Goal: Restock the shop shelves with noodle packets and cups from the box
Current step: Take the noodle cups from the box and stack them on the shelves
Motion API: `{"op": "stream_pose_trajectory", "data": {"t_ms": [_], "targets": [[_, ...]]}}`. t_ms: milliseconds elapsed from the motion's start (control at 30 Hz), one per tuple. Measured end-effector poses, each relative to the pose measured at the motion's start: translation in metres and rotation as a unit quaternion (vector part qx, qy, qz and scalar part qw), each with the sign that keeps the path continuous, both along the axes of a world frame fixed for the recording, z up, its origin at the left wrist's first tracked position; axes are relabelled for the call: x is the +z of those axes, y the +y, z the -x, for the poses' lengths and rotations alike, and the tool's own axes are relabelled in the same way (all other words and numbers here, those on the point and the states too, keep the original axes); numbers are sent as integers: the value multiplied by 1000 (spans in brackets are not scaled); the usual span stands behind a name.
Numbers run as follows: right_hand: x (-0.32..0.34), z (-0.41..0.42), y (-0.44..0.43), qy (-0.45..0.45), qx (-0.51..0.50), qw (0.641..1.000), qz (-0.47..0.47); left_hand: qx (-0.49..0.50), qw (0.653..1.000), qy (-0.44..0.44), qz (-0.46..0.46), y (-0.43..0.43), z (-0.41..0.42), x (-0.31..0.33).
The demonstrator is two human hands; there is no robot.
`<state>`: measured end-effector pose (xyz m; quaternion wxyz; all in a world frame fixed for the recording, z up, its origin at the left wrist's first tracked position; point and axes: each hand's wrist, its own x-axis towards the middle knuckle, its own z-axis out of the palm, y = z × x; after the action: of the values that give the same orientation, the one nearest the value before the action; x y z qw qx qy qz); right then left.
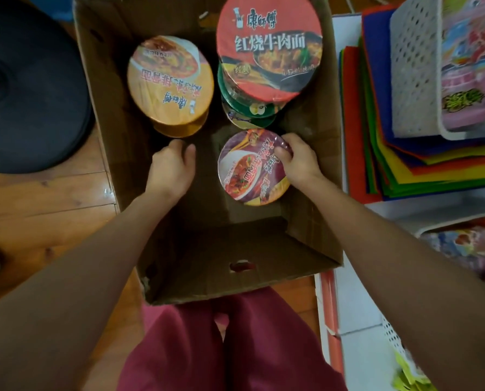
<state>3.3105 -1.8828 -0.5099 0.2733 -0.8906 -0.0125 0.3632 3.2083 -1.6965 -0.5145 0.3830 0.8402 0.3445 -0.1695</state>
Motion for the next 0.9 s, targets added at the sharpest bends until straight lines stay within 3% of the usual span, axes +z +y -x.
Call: {"op": "stream_pose_trajectory", "data": {"t_ms": [267,533,633,733,900], "targets": [[7,49,-39,46,18,999,-14,-16,998,54,15,-28,-28,-42],[-13,65,-54,60,-16,997,-48,-9,989,107,101,-57,-51,-111],[-16,70,-55,51,-10,997,-52,15,986,84,144,-58,-48,-124],[-14,72,-51,47,-4,997,-53,60,979,56,186,-56,-42,-122],[7,76,-44,52,16,997,-61,76,987,67,129,-42,-32,-95]]}}
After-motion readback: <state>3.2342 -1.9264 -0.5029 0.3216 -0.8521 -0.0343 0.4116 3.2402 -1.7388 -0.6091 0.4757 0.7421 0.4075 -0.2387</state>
